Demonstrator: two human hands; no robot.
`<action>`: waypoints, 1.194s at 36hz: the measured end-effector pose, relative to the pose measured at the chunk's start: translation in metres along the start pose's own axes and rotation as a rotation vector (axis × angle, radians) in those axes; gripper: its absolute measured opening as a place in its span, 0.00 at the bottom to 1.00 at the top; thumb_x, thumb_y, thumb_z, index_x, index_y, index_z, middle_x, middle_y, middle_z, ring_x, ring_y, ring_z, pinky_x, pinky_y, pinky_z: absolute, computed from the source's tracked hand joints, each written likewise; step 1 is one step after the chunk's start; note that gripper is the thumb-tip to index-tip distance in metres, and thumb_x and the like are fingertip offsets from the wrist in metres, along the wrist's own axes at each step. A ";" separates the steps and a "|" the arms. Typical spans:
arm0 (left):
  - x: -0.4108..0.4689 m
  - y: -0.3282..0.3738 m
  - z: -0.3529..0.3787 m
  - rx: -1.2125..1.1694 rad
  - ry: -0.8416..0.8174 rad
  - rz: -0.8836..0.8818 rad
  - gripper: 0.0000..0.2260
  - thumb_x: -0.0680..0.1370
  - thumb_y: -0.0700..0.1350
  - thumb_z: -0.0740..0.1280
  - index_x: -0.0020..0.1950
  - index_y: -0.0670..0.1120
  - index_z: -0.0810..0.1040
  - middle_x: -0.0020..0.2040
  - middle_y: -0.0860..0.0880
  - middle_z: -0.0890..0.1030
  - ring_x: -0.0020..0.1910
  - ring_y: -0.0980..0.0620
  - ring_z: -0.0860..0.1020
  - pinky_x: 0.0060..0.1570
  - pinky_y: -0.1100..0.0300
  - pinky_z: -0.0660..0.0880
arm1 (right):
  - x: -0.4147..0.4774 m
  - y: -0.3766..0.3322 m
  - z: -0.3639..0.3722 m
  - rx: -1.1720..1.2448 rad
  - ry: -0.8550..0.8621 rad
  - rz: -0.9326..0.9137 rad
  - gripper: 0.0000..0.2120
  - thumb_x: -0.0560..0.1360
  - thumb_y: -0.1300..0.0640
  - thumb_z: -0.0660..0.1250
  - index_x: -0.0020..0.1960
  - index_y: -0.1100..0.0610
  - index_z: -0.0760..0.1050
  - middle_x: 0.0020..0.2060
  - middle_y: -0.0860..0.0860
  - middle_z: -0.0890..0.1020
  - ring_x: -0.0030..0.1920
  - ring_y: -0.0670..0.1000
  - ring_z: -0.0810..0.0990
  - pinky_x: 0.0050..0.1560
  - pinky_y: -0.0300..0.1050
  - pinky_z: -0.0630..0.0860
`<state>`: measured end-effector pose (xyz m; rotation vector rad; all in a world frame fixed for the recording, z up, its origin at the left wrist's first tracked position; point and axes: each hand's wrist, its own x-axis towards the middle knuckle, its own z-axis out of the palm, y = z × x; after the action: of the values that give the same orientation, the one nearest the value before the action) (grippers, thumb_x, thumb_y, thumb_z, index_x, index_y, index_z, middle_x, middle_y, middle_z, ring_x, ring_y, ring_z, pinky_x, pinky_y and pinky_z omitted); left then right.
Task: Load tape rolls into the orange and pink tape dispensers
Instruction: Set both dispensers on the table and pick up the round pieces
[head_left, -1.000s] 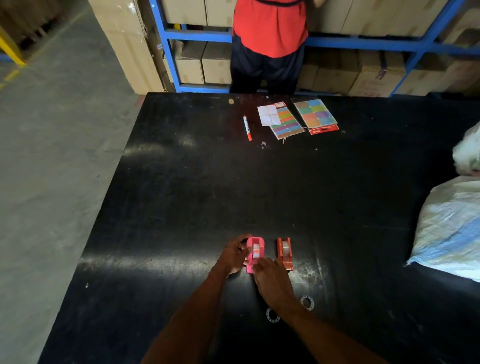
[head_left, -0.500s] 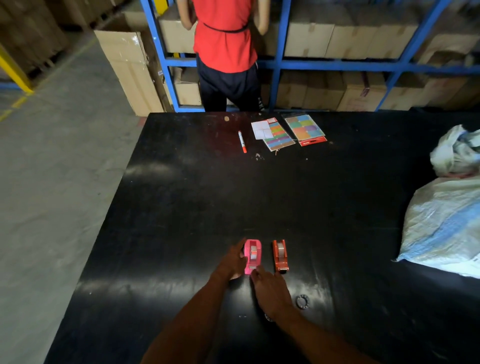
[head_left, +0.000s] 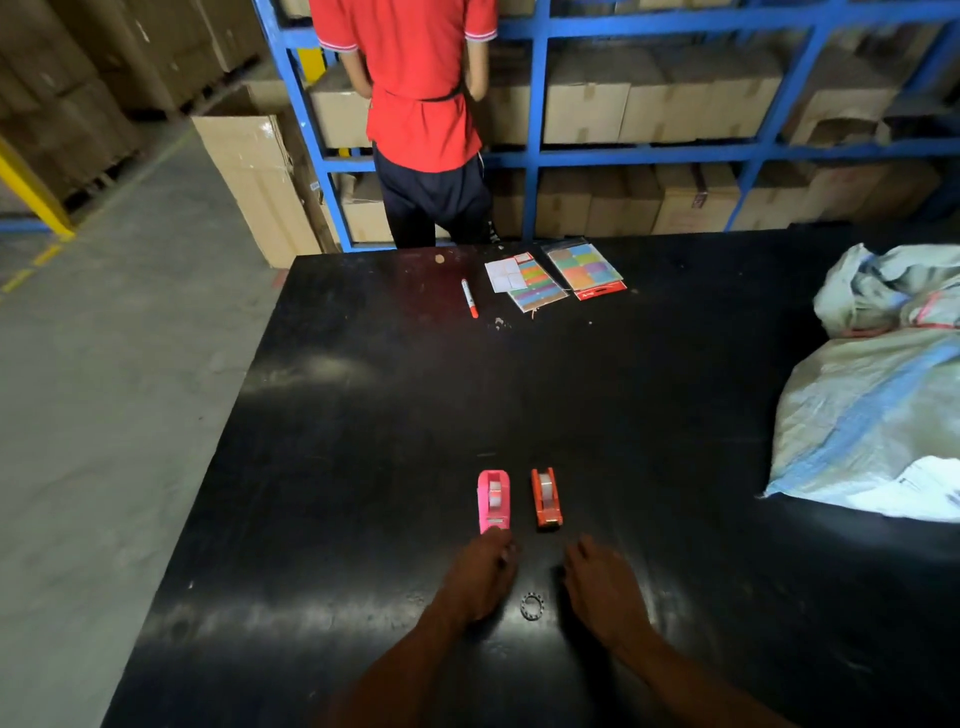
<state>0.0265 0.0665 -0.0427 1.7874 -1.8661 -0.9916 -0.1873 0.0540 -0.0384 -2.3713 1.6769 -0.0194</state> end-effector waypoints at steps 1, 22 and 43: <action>-0.005 0.004 0.004 0.020 -0.019 0.030 0.10 0.75 0.52 0.61 0.54 0.52 0.74 0.49 0.53 0.80 0.46 0.55 0.77 0.48 0.62 0.73 | -0.006 0.006 -0.001 0.014 -0.003 0.038 0.07 0.67 0.56 0.74 0.39 0.53 0.76 0.38 0.52 0.78 0.35 0.55 0.79 0.33 0.49 0.75; -0.024 0.010 0.048 0.384 -0.333 0.076 0.10 0.76 0.48 0.59 0.56 0.51 0.74 0.58 0.45 0.75 0.56 0.43 0.77 0.55 0.51 0.75 | -0.037 0.023 0.000 0.130 -0.387 -0.067 0.15 0.79 0.51 0.57 0.64 0.53 0.69 0.60 0.55 0.72 0.54 0.56 0.77 0.51 0.48 0.73; -0.017 -0.084 -0.123 0.287 -0.088 -0.224 0.17 0.72 0.49 0.70 0.60 0.48 0.76 0.60 0.45 0.77 0.60 0.44 0.77 0.58 0.56 0.72 | 0.077 -0.118 -0.012 0.269 -0.313 -0.301 0.04 0.76 0.51 0.62 0.47 0.51 0.71 0.47 0.47 0.73 0.46 0.49 0.75 0.49 0.48 0.74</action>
<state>0.1735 0.0591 -0.0141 2.1916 -1.9765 -0.9283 -0.0536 0.0170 -0.0124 -2.2582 1.0960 0.0669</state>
